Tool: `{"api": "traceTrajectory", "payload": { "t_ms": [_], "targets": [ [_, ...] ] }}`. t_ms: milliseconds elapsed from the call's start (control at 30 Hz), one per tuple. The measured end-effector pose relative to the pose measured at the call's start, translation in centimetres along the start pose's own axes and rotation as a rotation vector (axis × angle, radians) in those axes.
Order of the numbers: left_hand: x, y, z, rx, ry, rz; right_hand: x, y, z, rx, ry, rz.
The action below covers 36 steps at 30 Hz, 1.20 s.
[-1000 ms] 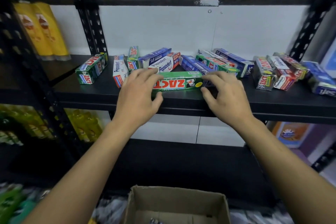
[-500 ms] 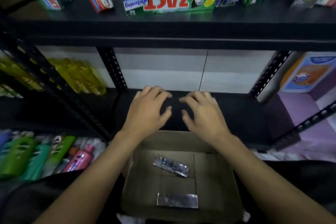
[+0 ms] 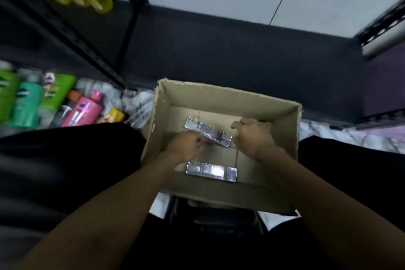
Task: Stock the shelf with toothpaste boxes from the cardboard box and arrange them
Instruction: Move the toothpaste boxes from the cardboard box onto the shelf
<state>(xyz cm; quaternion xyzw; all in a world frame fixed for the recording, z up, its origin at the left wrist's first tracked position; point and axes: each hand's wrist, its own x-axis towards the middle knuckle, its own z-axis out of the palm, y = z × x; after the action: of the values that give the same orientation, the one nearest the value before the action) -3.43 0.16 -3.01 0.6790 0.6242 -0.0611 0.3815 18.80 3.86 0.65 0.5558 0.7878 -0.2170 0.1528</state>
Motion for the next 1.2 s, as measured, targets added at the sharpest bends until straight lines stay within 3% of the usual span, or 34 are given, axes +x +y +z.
{"api": "traceTrajectory", "payload": {
  "t_ms": [133, 333, 600, 833, 900, 1100, 1200],
  "targets": [
    [-1.0, -2.8, 5.4, -0.083, -0.117, -0.162, 0.8, 1.5, 4.8, 0.028, -0.163, 0.000],
    [-1.1, -3.8, 7.7, -0.053, -0.217, -0.095, 2.4, 3.1, 9.4, 0.095, -0.287, 0.055],
    [-0.3, -3.7, 7.7, -0.230, -0.202, -0.201, 5.6, 1.4, 9.9, 0.360, -0.179, 0.072],
    [-0.2, -3.7, 7.8, -0.290, -0.156, -0.227, 5.8, 0.3, 11.4, 0.321, -0.370, 0.138],
    [-0.1, -3.7, 7.6, -0.290, -0.146, -0.231, 5.8, 0.1, 11.8, 0.348, -0.354, 0.155],
    [0.3, -4.0, 7.2, -0.319, -0.298, -0.313, 6.1, -0.9, 13.4, 0.567, -0.279, 0.234],
    [-0.3, -4.2, 7.0, -0.415, -0.301, -0.354, 6.1, -2.1, 13.7, 0.548, -0.217, 0.233]
  ]
}}
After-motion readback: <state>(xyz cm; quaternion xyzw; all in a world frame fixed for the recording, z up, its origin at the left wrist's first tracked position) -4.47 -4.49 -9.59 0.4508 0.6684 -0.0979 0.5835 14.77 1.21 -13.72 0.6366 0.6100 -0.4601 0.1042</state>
